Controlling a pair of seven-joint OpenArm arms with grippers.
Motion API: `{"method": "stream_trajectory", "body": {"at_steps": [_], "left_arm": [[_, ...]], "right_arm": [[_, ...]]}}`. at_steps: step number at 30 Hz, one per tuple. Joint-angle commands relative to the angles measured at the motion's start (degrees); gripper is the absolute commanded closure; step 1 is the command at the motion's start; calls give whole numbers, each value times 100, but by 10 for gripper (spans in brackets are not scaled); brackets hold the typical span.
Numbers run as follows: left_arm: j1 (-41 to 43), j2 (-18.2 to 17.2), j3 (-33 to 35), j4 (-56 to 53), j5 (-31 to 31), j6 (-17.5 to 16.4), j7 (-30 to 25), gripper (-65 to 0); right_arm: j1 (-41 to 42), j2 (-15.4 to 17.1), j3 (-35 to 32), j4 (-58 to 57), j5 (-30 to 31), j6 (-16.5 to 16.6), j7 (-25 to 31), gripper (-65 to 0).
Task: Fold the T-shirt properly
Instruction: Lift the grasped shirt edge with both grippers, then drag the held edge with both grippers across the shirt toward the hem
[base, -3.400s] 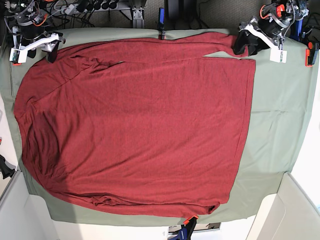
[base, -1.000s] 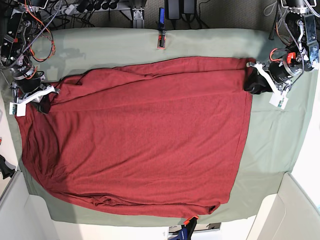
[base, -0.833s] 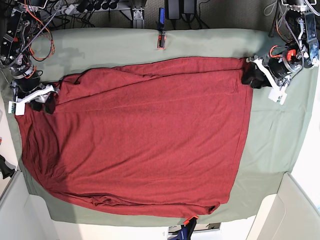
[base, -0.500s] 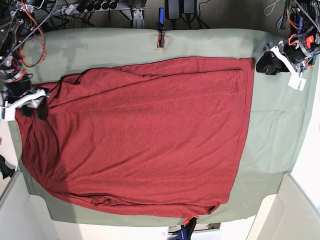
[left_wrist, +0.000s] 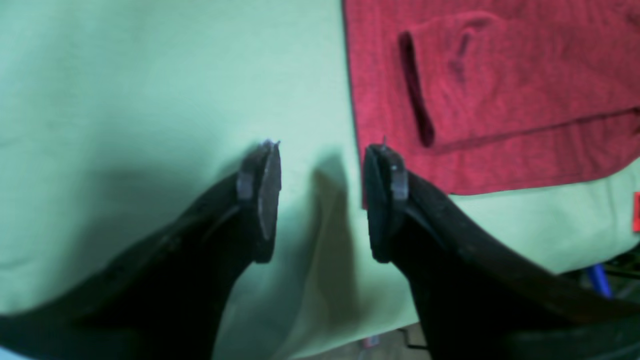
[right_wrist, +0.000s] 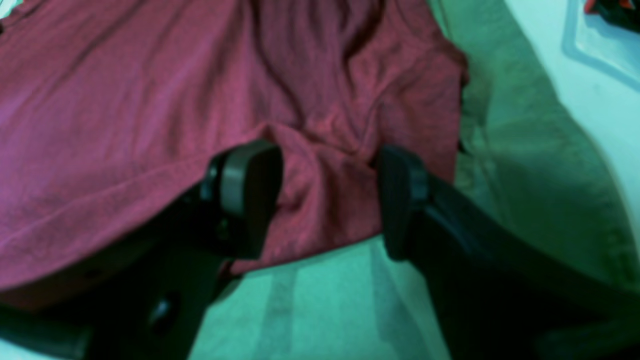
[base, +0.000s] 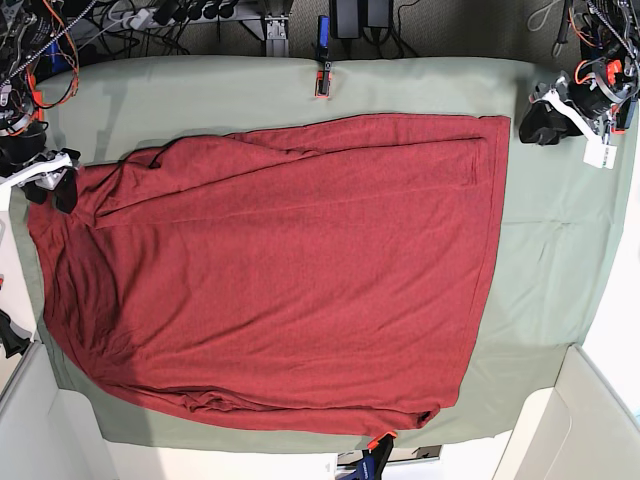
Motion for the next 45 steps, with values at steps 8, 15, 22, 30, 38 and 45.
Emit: {"method": "stream_trajectory", "body": {"at_steps": [8, 15, 22, 30, 38, 45], "left_arm": [[-13, 286, 396, 59, -81, -52, -57, -302], [-11, 501, 579, 61, -365, -52, 136, -302], [-13, 555, 579, 61, -385, -52, 199, -266], [-13, 555, 579, 61, -273, -52, 199, -36], [-13, 553, 577, 61, -240, -52, 197, -30], [-13, 553, 573, 61, -236, -52, 197, -30]], "right_arm": [[-7, 61, 22, 103, 133, 42, 96, -342], [-20, 61, 26, 103, 66, -2, 37, -342], [-17, 61, 26, 101, -470, -719, 48, -342], [2, 46, 26, -76, -649, -1082, 170, -343], [282, 46, 26, -883, -546, -981, 282, -343], [570, 37, -70, -1003, -450, -815, 258, -343]]}}
